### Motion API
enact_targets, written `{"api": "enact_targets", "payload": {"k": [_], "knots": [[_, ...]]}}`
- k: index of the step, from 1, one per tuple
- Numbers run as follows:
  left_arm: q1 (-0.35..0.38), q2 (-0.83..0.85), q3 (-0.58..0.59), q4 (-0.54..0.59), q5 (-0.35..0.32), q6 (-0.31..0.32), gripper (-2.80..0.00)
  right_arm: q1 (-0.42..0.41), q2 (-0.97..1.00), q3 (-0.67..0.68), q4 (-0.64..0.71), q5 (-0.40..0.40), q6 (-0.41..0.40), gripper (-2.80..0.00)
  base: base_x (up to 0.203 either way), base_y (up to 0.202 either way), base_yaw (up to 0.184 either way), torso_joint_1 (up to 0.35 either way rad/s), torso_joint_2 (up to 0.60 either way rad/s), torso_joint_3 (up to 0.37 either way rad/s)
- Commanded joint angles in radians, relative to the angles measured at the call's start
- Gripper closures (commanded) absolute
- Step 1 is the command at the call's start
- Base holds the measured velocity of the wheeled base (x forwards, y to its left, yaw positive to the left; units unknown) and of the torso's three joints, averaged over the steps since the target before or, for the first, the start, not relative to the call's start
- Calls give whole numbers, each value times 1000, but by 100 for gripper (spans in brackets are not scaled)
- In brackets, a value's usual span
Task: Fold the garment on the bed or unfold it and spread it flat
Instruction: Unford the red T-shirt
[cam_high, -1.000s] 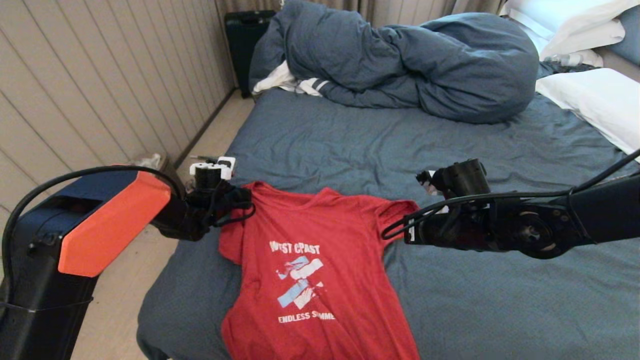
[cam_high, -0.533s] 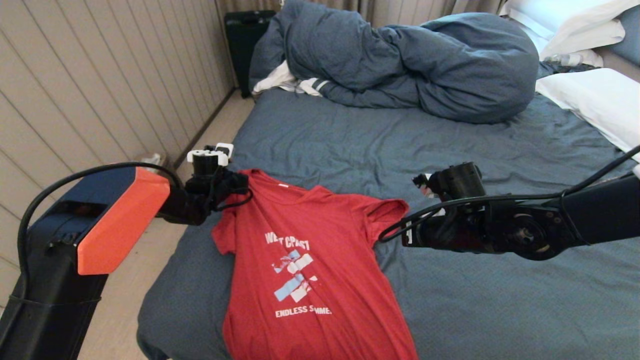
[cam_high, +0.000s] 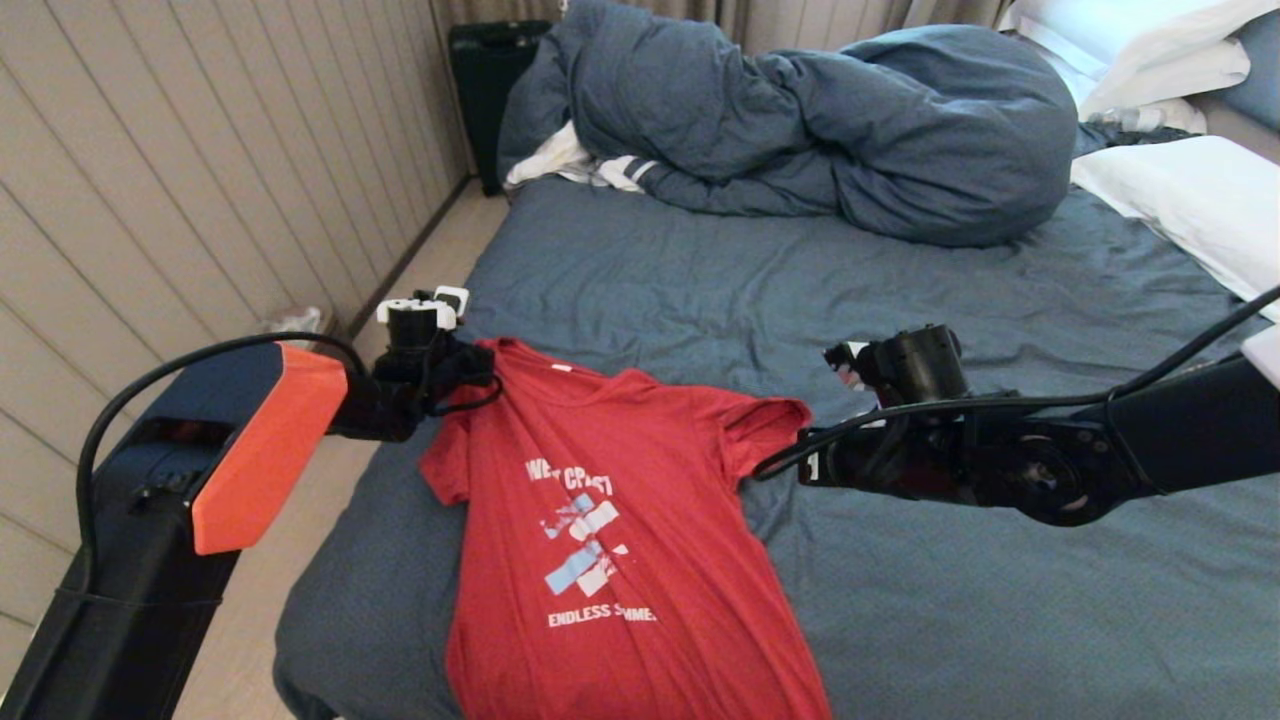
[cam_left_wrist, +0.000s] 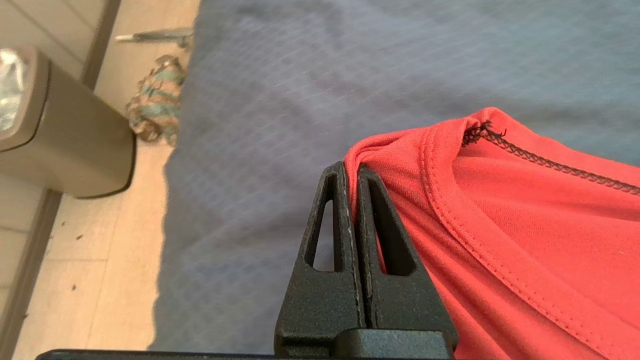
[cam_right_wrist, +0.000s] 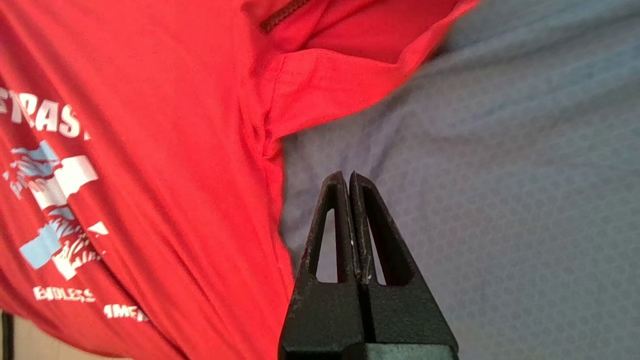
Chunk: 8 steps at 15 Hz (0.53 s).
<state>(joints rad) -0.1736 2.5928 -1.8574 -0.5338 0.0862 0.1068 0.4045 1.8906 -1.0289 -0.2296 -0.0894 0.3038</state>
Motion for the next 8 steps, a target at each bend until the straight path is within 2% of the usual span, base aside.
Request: {"api": "enact_targets", "payload": {"k": [1, 3, 8], "knots": [[6, 3, -2, -5, 4, 1, 0, 1, 2, 1, -2, 0, 2, 0, 0, 0, 0, 0, 0, 0], [6, 1, -1, 3, 9, 1, 0, 1, 2, 1, -2, 0, 1, 0, 0, 0, 0, 0, 0, 0], [5, -1, 0, 1, 79, 11, 0, -1, 4, 3, -2, -1, 2, 0, 0, 0, 0, 0, 0, 0]]}}
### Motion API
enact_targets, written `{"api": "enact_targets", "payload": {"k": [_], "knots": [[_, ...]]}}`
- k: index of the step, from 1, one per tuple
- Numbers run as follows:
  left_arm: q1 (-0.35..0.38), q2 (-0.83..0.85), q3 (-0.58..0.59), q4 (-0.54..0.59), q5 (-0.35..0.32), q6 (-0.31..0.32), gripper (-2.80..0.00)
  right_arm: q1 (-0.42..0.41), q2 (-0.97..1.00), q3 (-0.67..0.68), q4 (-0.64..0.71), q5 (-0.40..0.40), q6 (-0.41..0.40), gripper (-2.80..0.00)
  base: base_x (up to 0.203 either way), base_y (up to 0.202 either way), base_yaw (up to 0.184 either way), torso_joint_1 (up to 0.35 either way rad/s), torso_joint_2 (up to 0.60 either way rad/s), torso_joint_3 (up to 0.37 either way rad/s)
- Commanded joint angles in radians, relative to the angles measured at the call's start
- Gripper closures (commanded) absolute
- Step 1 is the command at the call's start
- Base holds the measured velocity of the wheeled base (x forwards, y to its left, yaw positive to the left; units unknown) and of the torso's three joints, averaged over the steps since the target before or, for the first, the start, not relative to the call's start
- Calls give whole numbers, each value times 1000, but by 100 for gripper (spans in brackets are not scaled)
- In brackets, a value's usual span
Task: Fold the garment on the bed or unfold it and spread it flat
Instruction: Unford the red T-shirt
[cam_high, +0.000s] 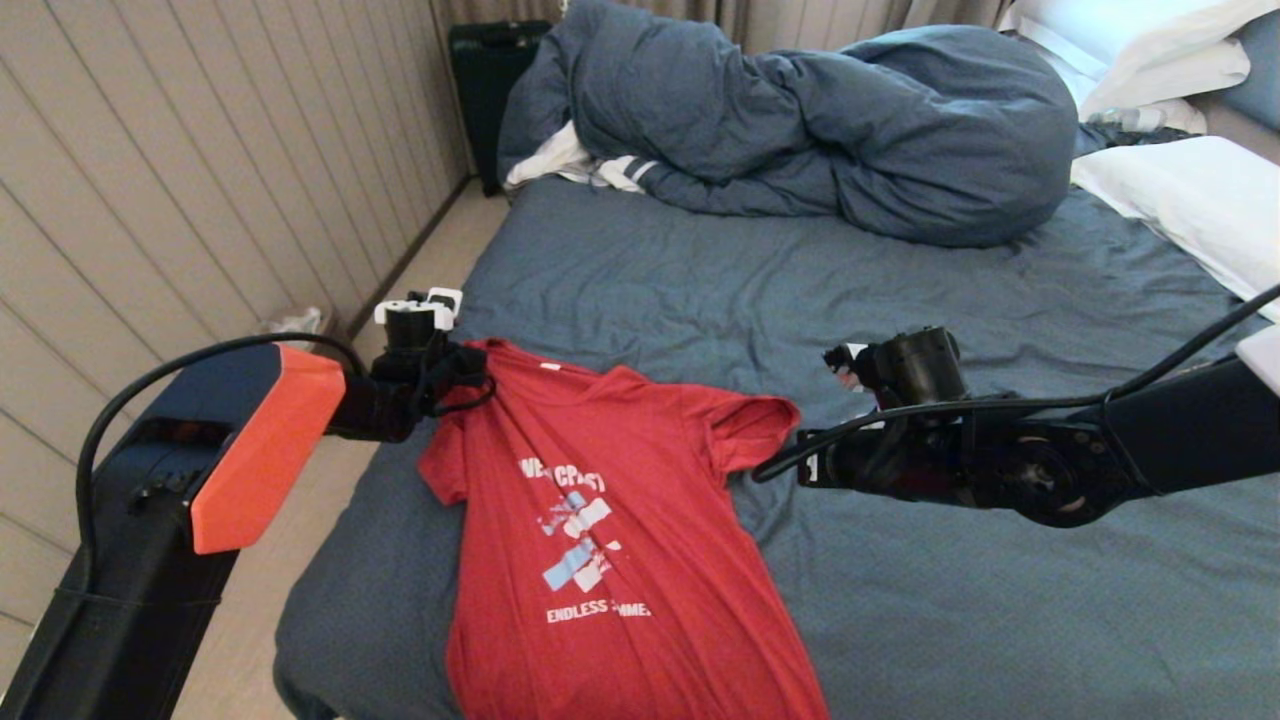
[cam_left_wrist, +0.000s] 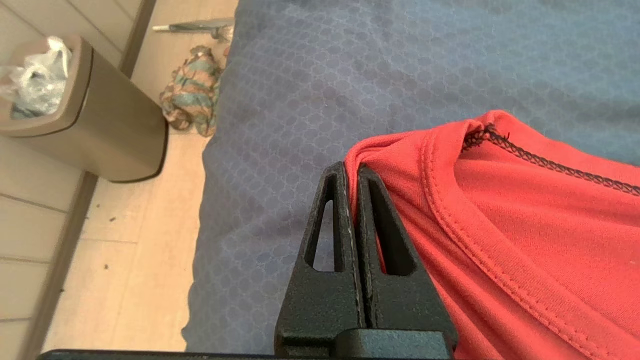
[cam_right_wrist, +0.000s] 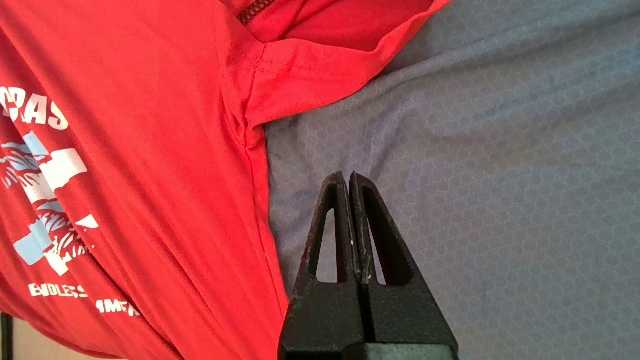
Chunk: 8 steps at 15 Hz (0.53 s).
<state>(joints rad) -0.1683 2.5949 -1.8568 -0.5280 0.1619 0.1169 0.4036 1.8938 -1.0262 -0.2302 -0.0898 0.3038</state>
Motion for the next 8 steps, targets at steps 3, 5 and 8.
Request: {"api": "enact_targets", "payload": {"k": [3, 5, 8], "knots": [[-2, -7, 2, -3, 4, 4, -280, 0, 2, 1, -1, -1, 1, 0, 0, 0, 0, 0, 0, 0], [-7, -12, 2, -8, 4, 6, -280, 0, 2, 1, -1, -1, 0, 0, 0, 0, 0, 0, 0, 0], [-5, -56, 42, -9, 4, -1, -280, 0, 1, 1, -1, -1, 0, 0, 0, 0, 0, 0, 0, 0]]}}
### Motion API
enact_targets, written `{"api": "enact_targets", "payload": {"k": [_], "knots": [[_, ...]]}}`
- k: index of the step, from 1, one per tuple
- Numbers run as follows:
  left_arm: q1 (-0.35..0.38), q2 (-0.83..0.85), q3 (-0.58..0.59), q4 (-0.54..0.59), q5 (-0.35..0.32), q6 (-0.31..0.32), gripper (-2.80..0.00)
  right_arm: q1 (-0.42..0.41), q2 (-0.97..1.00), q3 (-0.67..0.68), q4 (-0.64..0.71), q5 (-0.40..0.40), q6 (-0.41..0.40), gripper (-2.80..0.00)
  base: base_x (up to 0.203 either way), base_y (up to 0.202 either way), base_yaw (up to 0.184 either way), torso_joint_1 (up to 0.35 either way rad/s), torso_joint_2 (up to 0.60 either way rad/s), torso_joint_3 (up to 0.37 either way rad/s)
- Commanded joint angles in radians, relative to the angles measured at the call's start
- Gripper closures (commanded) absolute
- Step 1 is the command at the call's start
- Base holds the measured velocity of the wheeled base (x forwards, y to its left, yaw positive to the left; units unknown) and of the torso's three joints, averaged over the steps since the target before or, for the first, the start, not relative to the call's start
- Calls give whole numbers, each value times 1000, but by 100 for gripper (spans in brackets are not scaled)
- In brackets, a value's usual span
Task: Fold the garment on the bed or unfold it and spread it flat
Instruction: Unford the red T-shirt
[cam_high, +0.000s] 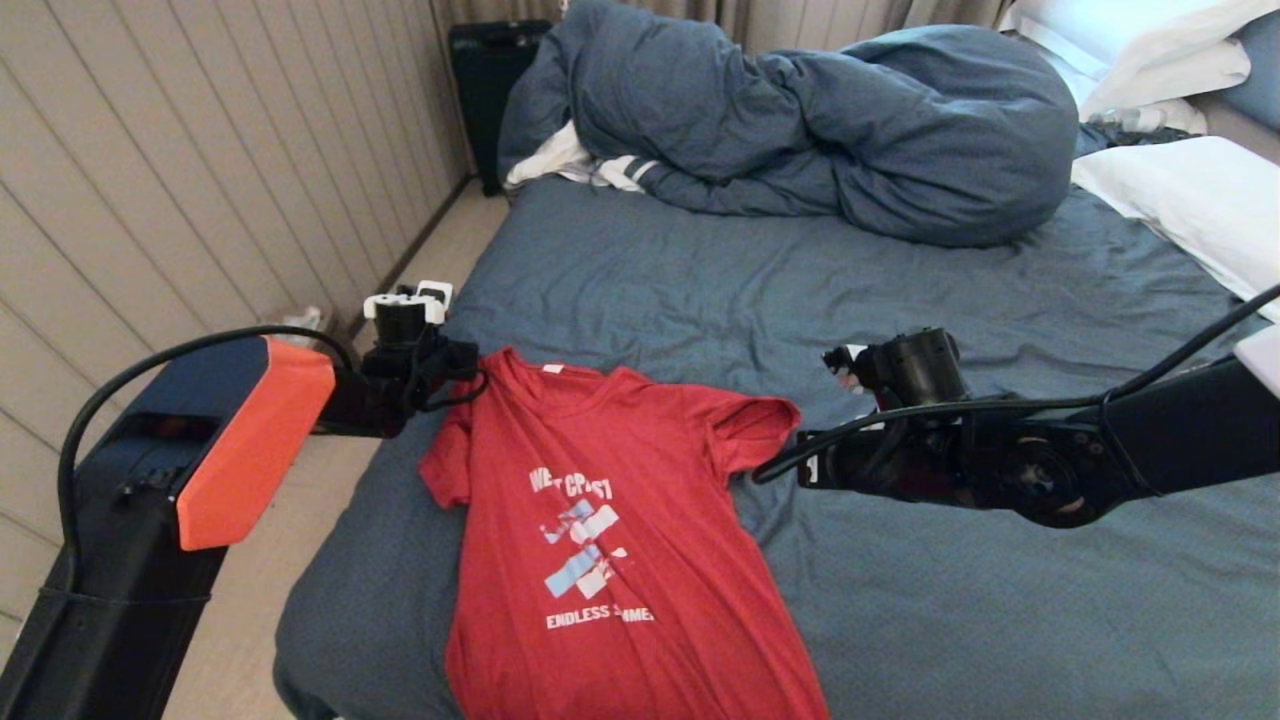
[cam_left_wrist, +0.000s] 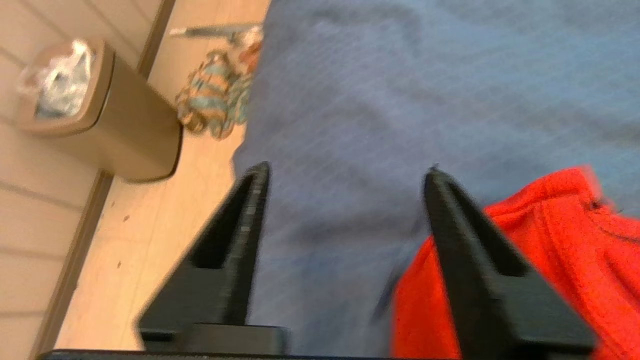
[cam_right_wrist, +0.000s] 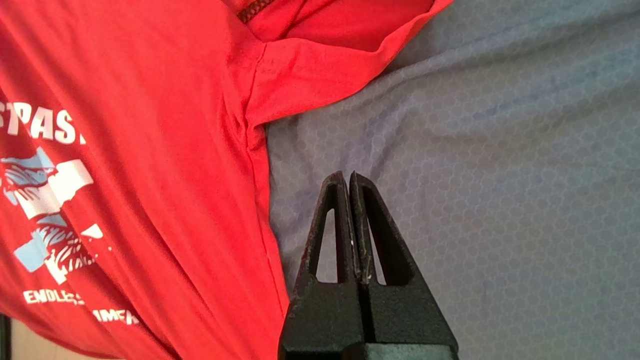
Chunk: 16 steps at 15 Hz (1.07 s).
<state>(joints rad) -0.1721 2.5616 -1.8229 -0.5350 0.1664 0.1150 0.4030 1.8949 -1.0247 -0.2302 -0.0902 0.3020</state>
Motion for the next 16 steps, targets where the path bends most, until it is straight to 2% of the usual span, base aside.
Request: {"api": "enact_targets", "payload": {"k": [1, 6, 7, 9, 12, 14, 16], "knots": [[0, -51, 47, 1, -2, -1, -280, -1, 1, 0, -1, 0, 2, 0, 0, 0, 0, 0, 0, 0], [0, -214, 311, -15, -31, -23, -280, -2, 1, 2, -1, 1, 2, 0, 0, 0, 0, 0, 0, 0], [3, -269, 361, -23, -42, -44, 0, -1, 0, -5, -1, 3, 4, 0, 0, 0, 0, 0, 0, 0], [33, -364, 459, -24, -52, -91, 0, -3, -1, -26, 1, 5, 11, 0, 0, 0, 0, 0, 0, 0], [92, -451, 611, -20, -55, -204, 0, -14, 15, -94, 39, -4, 19, 0, 0, 0, 0, 0, 0, 0], [108, -463, 701, -22, -56, -268, 0, -51, 19, -152, 190, -22, 59, 0, 0, 0, 0, 0, 0, 0], [122, -467, 767, -27, -67, -315, 0, -70, 16, -230, 329, -79, 103, 0, 0, 0, 0, 0, 0, 0]]}}
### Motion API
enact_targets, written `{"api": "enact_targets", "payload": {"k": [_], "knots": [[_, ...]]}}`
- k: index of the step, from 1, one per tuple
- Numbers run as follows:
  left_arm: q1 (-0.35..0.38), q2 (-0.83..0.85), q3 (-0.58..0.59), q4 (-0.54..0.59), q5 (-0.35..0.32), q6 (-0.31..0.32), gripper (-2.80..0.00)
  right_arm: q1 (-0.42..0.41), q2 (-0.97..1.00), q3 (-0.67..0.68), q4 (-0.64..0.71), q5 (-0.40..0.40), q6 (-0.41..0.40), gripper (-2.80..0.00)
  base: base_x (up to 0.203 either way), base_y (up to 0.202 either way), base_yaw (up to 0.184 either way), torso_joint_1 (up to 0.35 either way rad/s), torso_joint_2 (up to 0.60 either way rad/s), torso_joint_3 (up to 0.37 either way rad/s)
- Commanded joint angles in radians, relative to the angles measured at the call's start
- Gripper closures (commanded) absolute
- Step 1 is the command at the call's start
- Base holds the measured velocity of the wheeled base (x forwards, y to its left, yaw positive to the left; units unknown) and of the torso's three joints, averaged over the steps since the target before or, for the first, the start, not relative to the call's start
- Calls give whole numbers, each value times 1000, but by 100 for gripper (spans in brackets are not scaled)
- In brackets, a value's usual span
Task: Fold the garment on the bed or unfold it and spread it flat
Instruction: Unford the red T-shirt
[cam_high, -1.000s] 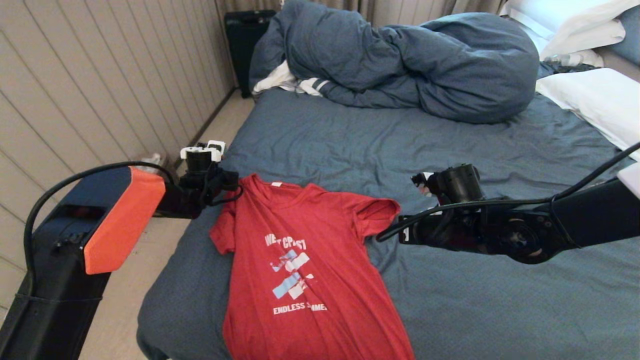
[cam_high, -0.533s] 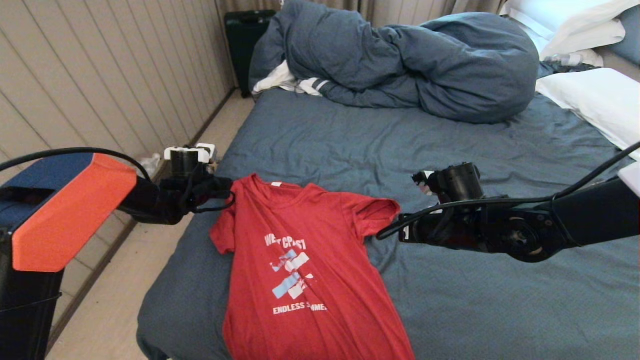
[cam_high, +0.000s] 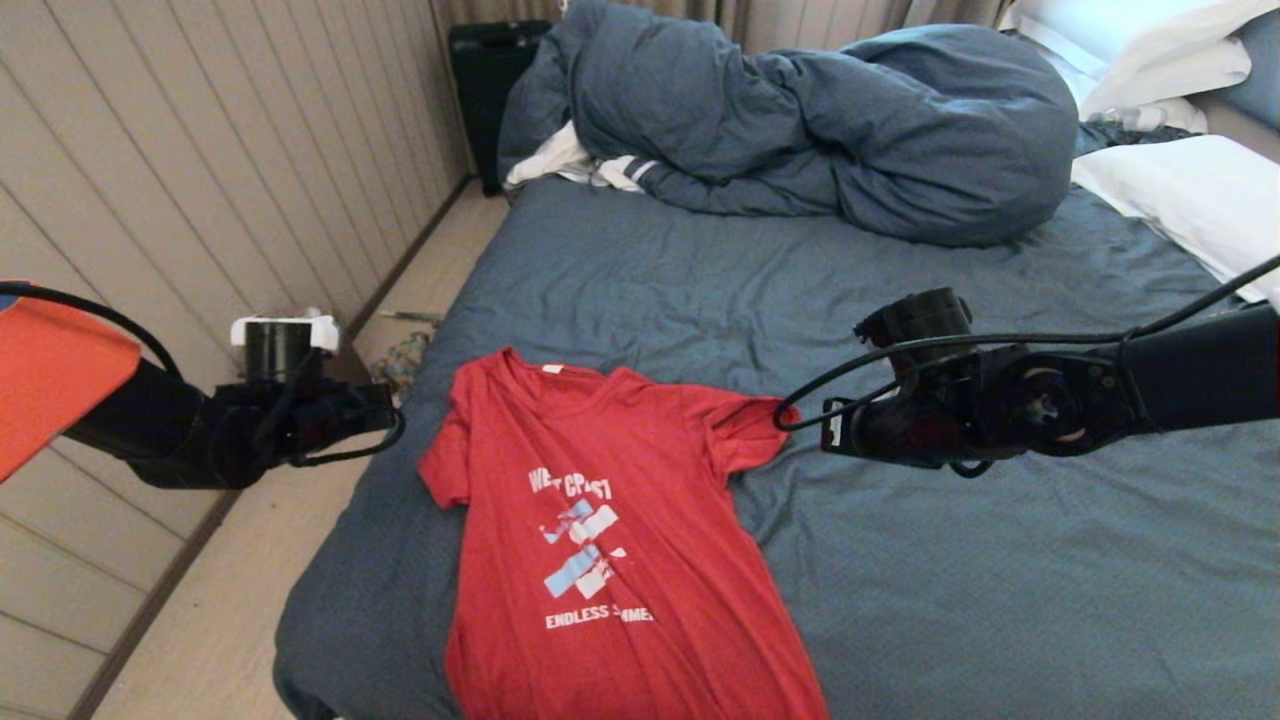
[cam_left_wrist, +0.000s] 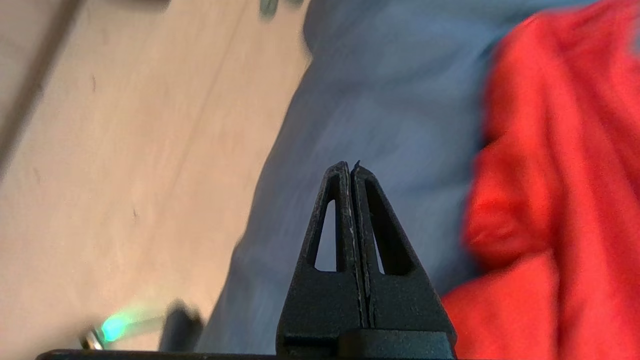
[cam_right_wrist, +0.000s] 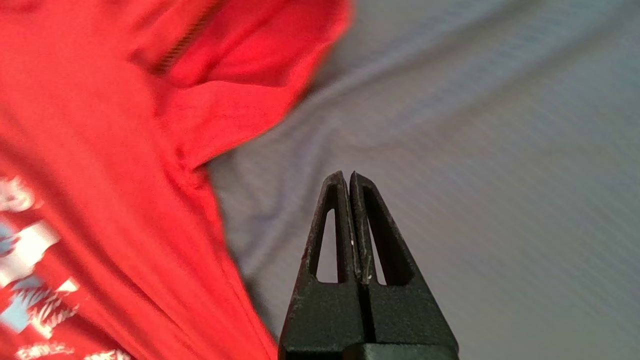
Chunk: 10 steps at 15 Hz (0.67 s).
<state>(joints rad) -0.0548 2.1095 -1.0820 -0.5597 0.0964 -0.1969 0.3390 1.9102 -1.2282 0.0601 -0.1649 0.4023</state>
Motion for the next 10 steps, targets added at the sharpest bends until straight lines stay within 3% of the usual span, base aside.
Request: {"api": "enact_targets", "payload": {"k": [1, 4, 7, 10], "knots": [[11, -12, 44, -17, -21, -19, 0, -27, 3, -48, 110, -37, 18, 0, 0, 0, 0, 0, 0, 0], [23, 3, 54, -67, -44, -51, 0, -123, 20, -49, 175, -116, 16, 0, 0, 0, 0, 0, 0, 0], [16, 5, 62, -65, -63, -65, 0, -228, 38, -29, 219, -146, 6, 0, 0, 0, 0, 0, 0, 0], [-17, -57, 116, -67, -81, -78, 0, -279, 72, -30, 231, -237, -33, 0, 0, 0, 0, 0, 0, 0]]}}
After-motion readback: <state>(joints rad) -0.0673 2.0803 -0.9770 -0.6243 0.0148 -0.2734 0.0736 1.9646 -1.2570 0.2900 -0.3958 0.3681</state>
